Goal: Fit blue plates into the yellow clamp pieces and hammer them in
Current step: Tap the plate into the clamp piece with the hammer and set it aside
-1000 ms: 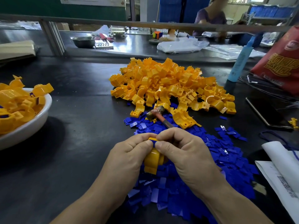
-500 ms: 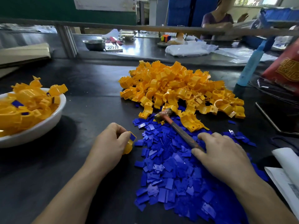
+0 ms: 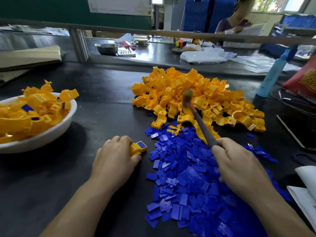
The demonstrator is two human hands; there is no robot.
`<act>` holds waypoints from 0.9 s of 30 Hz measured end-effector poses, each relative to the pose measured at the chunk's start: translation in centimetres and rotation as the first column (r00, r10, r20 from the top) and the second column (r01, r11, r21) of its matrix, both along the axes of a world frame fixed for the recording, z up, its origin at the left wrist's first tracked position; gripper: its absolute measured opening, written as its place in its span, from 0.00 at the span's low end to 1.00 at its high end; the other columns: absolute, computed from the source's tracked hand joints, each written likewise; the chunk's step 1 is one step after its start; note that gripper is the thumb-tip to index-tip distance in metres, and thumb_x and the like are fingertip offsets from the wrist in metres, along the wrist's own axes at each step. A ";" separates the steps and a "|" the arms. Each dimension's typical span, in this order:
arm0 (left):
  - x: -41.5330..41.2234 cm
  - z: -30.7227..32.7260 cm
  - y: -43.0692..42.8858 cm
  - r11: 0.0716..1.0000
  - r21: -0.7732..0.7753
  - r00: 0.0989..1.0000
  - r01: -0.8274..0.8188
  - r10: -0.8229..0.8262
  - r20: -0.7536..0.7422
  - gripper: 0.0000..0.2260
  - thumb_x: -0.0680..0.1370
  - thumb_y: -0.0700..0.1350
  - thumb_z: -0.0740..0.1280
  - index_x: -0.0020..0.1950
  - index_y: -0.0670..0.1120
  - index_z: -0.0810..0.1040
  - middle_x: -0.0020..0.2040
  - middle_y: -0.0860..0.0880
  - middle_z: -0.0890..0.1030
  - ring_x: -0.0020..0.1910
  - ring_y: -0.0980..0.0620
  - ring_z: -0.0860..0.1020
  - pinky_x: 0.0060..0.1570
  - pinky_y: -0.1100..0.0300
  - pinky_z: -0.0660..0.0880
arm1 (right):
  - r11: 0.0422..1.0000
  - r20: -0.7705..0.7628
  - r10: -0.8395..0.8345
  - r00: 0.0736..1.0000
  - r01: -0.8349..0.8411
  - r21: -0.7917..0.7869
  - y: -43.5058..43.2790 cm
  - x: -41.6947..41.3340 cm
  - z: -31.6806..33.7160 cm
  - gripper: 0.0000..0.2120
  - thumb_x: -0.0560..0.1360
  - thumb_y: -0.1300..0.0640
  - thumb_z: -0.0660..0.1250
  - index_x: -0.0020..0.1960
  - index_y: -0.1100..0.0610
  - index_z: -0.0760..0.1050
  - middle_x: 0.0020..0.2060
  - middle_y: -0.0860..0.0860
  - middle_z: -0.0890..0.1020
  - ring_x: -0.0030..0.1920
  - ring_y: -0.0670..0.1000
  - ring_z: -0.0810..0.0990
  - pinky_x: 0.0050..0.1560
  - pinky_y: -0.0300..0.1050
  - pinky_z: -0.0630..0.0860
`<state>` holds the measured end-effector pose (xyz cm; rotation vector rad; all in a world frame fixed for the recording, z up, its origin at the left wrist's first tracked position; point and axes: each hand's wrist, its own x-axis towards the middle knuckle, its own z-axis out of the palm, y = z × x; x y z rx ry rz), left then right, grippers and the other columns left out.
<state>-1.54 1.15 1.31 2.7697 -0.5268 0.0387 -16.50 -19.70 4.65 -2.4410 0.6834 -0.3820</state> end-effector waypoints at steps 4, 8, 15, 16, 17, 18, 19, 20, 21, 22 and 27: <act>0.8 -0.7 0.4 0.997 -0.068 0.999 -0.038 0.039 0.019 0.18 0.75 0.58 0.69 0.63 0.54 0.75 0.58 0.53 0.76 0.57 0.50 0.73 0.53 0.53 0.71 | 0.945 0.079 0.189 0.979 -0.203 0.256 2.1 -0.3 0.9 0.07 0.79 0.47 0.55 0.51 0.36 0.69 0.29 0.47 0.77 0.24 0.45 0.73 0.25 0.50 0.74; 1.1 -1.2 0.5 0.991 -0.132 0.998 -0.027 0.034 0.046 0.19 0.74 0.57 0.71 0.63 0.54 0.76 0.58 0.52 0.78 0.58 0.49 0.73 0.53 0.53 0.71 | 0.923 -0.070 0.333 0.940 -0.310 0.231 3.5 -0.3 0.3 0.20 0.79 0.47 0.57 0.68 0.32 0.58 0.37 0.46 0.79 0.28 0.45 0.76 0.29 0.45 0.76; 1.5 -1.6 0.4 0.985 -0.168 0.998 -0.022 0.031 0.051 0.19 0.75 0.56 0.71 0.63 0.53 0.77 0.58 0.52 0.78 0.56 0.49 0.73 0.53 0.53 0.71 | 0.919 -0.086 0.367 0.926 -0.376 -0.122 4.4 -0.2 0.2 0.14 0.80 0.45 0.54 0.65 0.38 0.61 0.38 0.43 0.76 0.39 0.42 0.76 0.38 0.38 0.75; 1.5 -1.5 0.4 0.985 -0.169 0.998 -0.024 0.033 0.050 0.19 0.75 0.56 0.71 0.63 0.53 0.77 0.57 0.52 0.78 0.56 0.49 0.73 0.53 0.54 0.71 | 0.914 -0.132 0.367 0.921 -0.383 -0.137 4.5 -0.2 0.3 0.13 0.80 0.45 0.53 0.65 0.39 0.61 0.39 0.44 0.76 0.38 0.44 0.76 0.38 0.40 0.75; 1.5 -1.5 0.4 0.985 -0.169 0.998 -0.026 0.034 0.048 0.18 0.75 0.56 0.71 0.63 0.53 0.77 0.57 0.53 0.78 0.56 0.50 0.73 0.53 0.54 0.71 | 0.912 -0.158 0.364 0.918 -0.386 -0.137 4.5 -0.1 0.3 0.14 0.80 0.45 0.53 0.65 0.39 0.61 0.39 0.44 0.76 0.38 0.44 0.75 0.37 0.40 0.75; 1.5 -1.5 0.4 0.985 -0.169 0.998 -0.027 0.035 0.047 0.18 0.75 0.56 0.71 0.63 0.53 0.77 0.58 0.53 0.78 0.56 0.50 0.73 0.53 0.54 0.71 | 0.911 -0.172 0.363 0.916 -0.387 -0.139 4.4 -0.1 0.3 0.14 0.80 0.45 0.53 0.66 0.38 0.61 0.39 0.43 0.75 0.37 0.43 0.75 0.37 0.40 0.74; 1.5 -1.5 0.4 0.985 -0.168 0.998 -0.028 0.037 0.047 0.19 0.75 0.56 0.71 0.63 0.53 0.77 0.58 0.53 0.78 0.57 0.50 0.73 0.53 0.54 0.71 | 0.911 -0.179 0.363 0.914 -0.388 -0.137 4.3 -0.1 0.3 0.14 0.80 0.45 0.53 0.66 0.38 0.61 0.39 0.43 0.75 0.37 0.43 0.75 0.37 0.39 0.74; 1.5 -1.5 0.4 0.986 -0.167 0.998 -0.030 0.038 0.047 0.19 0.75 0.56 0.71 0.63 0.53 0.76 0.58 0.53 0.78 0.57 0.50 0.73 0.53 0.53 0.71 | 0.915 -0.171 0.360 0.917 -0.383 -0.126 4.3 -0.2 0.3 0.14 0.80 0.45 0.53 0.65 0.37 0.61 0.39 0.43 0.75 0.37 0.43 0.75 0.37 0.39 0.74; 1.5 -1.4 0.4 0.986 -0.165 0.998 -0.030 0.039 0.047 0.19 0.75 0.57 0.71 0.63 0.53 0.76 0.58 0.53 0.78 0.57 0.50 0.73 0.54 0.53 0.71 | 0.921 -0.146 0.356 0.923 -0.373 -0.115 4.2 -0.2 0.3 0.13 0.80 0.45 0.54 0.64 0.37 0.62 0.38 0.42 0.75 0.38 0.42 0.75 0.37 0.39 0.74; 1.5 -1.5 0.4 0.986 -0.164 0.998 -0.031 0.040 0.048 0.19 0.75 0.57 0.71 0.63 0.53 0.76 0.58 0.53 0.78 0.57 0.50 0.73 0.54 0.53 0.71 | 0.926 -0.107 0.348 0.932 -0.359 -0.116 4.3 -0.2 0.3 0.13 0.80 0.45 0.54 0.64 0.36 0.62 0.38 0.42 0.75 0.39 0.41 0.75 0.38 0.38 0.74; 1.6 -1.5 0.4 0.988 -0.149 0.998 -0.034 0.041 0.046 0.19 0.75 0.57 0.71 0.63 0.53 0.76 0.58 0.53 0.78 0.56 0.50 0.73 0.54 0.54 0.72 | 0.922 -0.024 0.354 0.935 -0.354 -0.157 5.2 0.7 -0.6 0.17 0.79 0.45 0.54 0.68 0.38 0.60 0.40 0.42 0.75 0.41 0.42 0.75 0.40 0.37 0.76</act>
